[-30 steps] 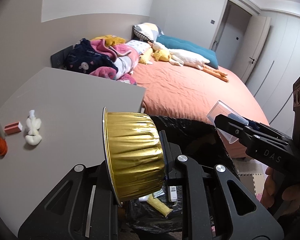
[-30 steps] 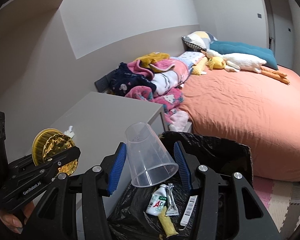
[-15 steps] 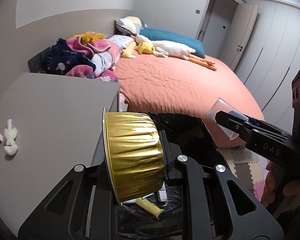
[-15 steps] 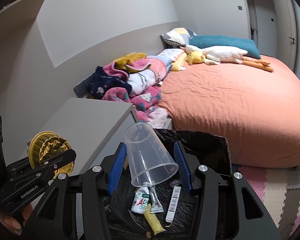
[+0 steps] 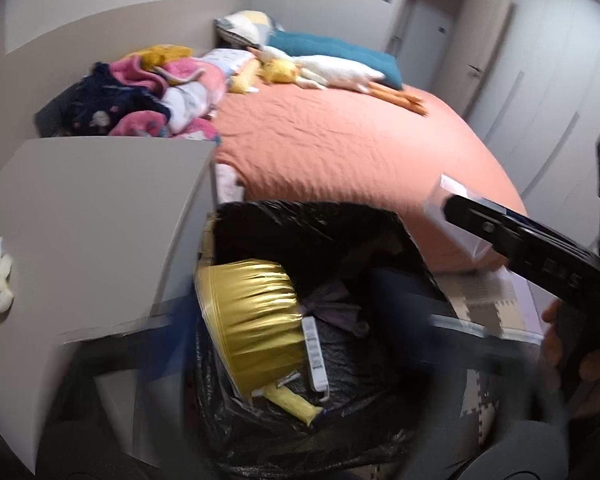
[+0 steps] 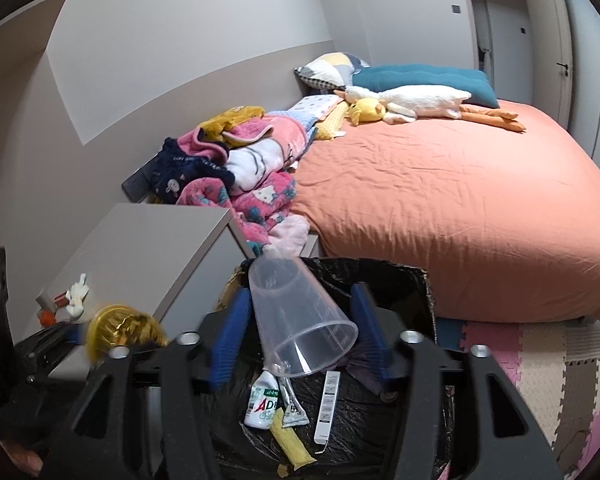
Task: Collect trash
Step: 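Open both tools to drop the foil cup and plastic cup, then move both open tools back over the items on the desk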
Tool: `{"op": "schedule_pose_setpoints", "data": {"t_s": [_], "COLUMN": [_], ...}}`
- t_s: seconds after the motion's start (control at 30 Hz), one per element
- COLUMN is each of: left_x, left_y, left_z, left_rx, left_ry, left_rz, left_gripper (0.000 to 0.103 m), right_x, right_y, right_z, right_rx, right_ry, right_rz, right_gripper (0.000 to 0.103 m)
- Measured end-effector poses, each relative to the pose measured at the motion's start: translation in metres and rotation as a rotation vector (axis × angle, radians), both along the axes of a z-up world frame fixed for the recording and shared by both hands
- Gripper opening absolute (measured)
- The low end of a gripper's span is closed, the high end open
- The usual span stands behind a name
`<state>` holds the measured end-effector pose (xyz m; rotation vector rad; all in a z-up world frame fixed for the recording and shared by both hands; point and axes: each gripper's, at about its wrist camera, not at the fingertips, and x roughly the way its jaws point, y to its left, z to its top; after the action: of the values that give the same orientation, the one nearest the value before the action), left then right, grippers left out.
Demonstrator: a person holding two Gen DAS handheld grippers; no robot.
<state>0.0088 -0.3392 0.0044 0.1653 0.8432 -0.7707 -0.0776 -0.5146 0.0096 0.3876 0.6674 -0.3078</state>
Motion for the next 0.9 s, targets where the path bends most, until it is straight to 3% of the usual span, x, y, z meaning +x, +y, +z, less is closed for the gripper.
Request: {"op": "schedule_pose_setpoints", "data": {"t_s": [0.07, 0.17, 0.53, 0.9], "left_x": [0.0, 0.003, 0.005, 0.017], "left_y": [0.001, 0.005, 0.022, 0.064], "left_z": [0.001, 0.002, 0.005, 0.009], "left_rx": [-0.006, -0.004, 0.002, 0.003], "left_ry": [-0.001, 0.002, -0.02, -0.031], "left_rz": [-0.003, 0.008, 0.034, 0.118], "left_gripper": [0.097, 0.097, 0.097, 0.097], "right_x": [-0.003, -0.003, 0.007, 0.031], "right_y": [-0.001, -0.003, 0.011, 0.045], "right_z": [0.002, 0.004, 0.002, 0.004], "right_rx": [-0.013, -0.009, -0.003, -0.004], "right_ry": [-0.016, -0.017, -0.014, -0.018], "right_rz": [-0.033, -0.044, -0.013, 0.064], "right_gripper": [0.081, 0.083, 0.083, 0.083]}}
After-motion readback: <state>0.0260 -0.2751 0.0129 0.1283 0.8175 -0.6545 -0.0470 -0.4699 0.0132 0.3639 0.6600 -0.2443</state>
